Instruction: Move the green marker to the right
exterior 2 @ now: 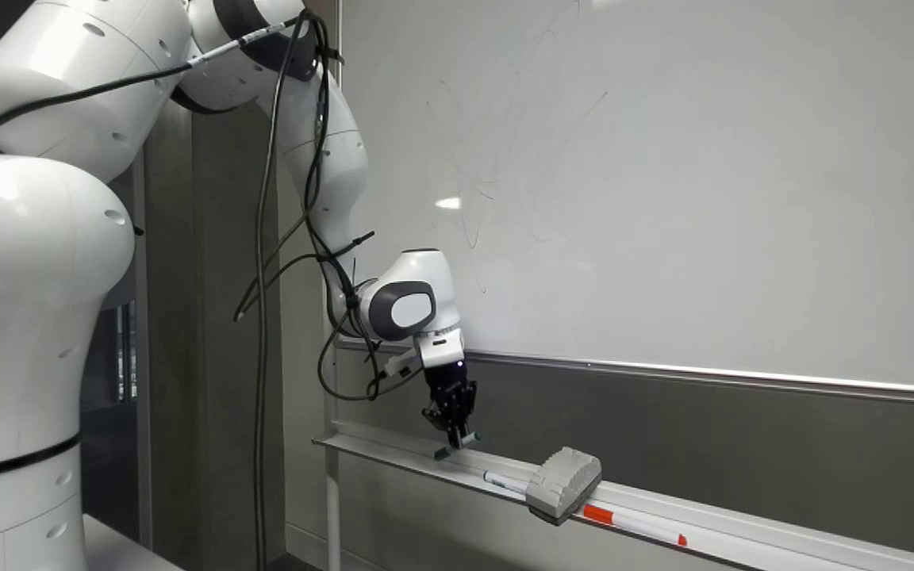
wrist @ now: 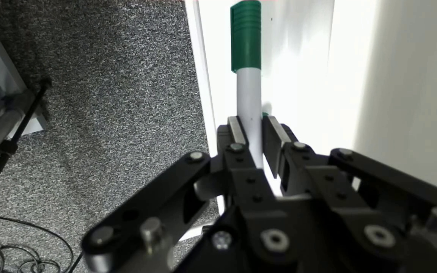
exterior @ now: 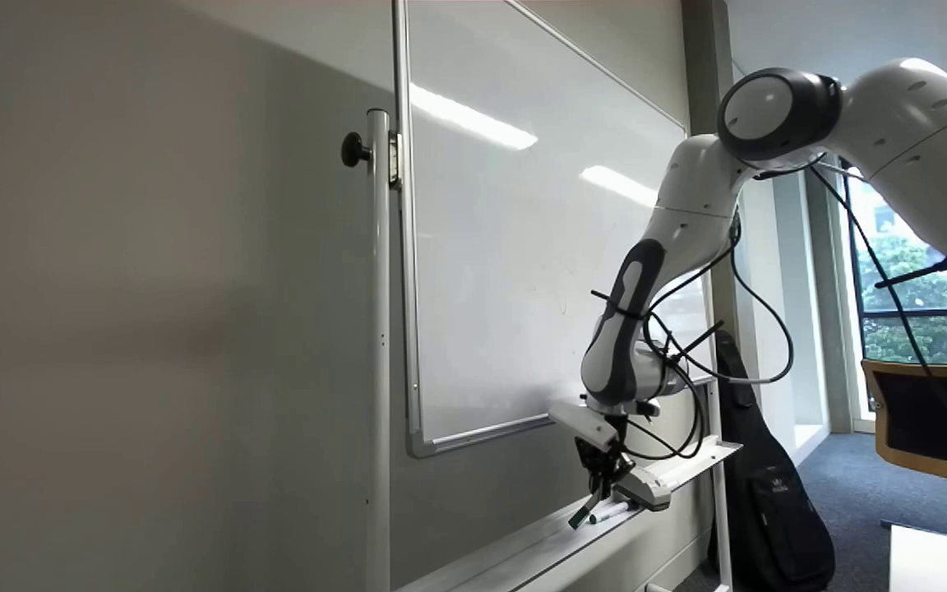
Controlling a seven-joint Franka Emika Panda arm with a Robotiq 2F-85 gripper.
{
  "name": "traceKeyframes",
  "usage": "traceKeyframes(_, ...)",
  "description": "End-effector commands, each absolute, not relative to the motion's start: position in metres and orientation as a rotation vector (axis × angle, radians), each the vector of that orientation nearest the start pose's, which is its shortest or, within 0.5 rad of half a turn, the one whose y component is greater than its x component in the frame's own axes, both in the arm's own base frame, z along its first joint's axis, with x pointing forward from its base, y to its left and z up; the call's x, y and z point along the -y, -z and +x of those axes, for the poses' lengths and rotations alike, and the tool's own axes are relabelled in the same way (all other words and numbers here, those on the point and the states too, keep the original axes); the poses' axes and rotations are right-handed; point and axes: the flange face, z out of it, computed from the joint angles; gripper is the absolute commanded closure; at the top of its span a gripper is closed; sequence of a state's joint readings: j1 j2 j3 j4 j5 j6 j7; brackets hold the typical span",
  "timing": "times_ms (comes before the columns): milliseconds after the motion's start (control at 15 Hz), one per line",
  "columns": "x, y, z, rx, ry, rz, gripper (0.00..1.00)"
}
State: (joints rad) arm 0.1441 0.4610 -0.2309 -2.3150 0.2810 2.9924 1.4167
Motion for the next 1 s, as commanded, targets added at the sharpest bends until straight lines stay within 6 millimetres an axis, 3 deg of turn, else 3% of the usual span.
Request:
traceKeyframes(0, 0.062, -0.171, 0.534, -2.303, 0.34, -1.895, 0.95)
traceKeyframes(533, 0.055, -0.169, 0.538, -2.277, 0.433, -1.877, 0.95)
traceKeyframes(933, 0.055, -0.153, 0.534, -2.277, 0.497, -1.918, 0.95)
